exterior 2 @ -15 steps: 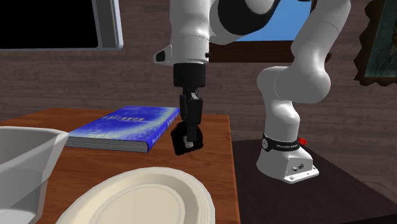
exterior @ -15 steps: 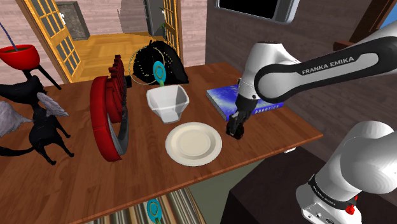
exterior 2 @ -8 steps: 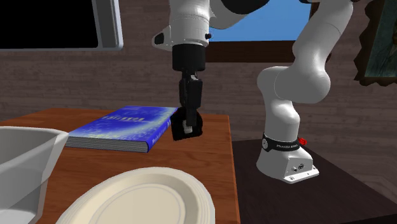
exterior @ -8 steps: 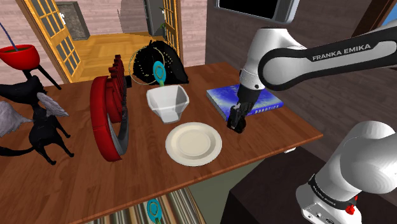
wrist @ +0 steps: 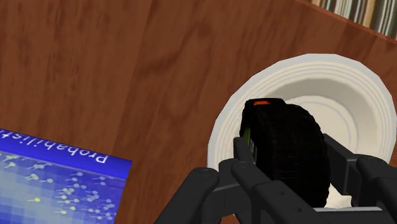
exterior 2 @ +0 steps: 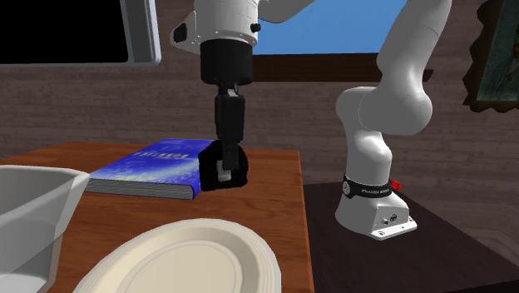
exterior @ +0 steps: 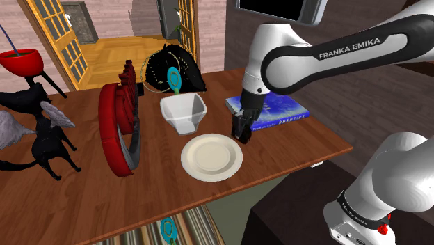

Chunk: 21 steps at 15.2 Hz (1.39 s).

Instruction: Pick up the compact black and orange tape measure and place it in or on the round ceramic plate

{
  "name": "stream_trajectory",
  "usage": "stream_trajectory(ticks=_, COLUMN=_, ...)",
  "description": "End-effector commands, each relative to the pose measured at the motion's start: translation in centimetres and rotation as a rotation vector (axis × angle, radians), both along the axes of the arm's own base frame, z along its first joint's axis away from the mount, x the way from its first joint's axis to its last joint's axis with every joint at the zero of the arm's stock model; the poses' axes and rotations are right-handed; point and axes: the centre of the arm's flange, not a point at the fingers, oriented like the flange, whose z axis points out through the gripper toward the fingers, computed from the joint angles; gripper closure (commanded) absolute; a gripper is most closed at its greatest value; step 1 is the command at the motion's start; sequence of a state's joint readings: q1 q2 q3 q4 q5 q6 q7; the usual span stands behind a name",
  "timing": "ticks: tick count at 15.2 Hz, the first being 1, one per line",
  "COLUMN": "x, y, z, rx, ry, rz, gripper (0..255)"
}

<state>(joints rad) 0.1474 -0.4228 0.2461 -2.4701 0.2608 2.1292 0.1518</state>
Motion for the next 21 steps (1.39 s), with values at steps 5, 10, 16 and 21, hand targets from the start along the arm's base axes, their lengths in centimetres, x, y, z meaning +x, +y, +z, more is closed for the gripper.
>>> stream_trajectory(ticks=5, x=3.9, y=6.9, z=0.4, rx=0.001, ry=0.000, rz=-0.001, gripper=255)
stream_trajectory(ticks=10, x=5.4, y=9.3, z=-1.1, rx=0.001, ry=0.000, rz=0.000, gripper=255)
stream_trajectory(ticks=16, x=5.4, y=9.3, z=-4.2, rx=0.001, ry=0.000, rz=0.000, gripper=255)
stream_trajectory(ticks=21, x=5.4, y=9.3, z=-6.9, rx=0.001, ry=0.000, rz=0.000, gripper=255)
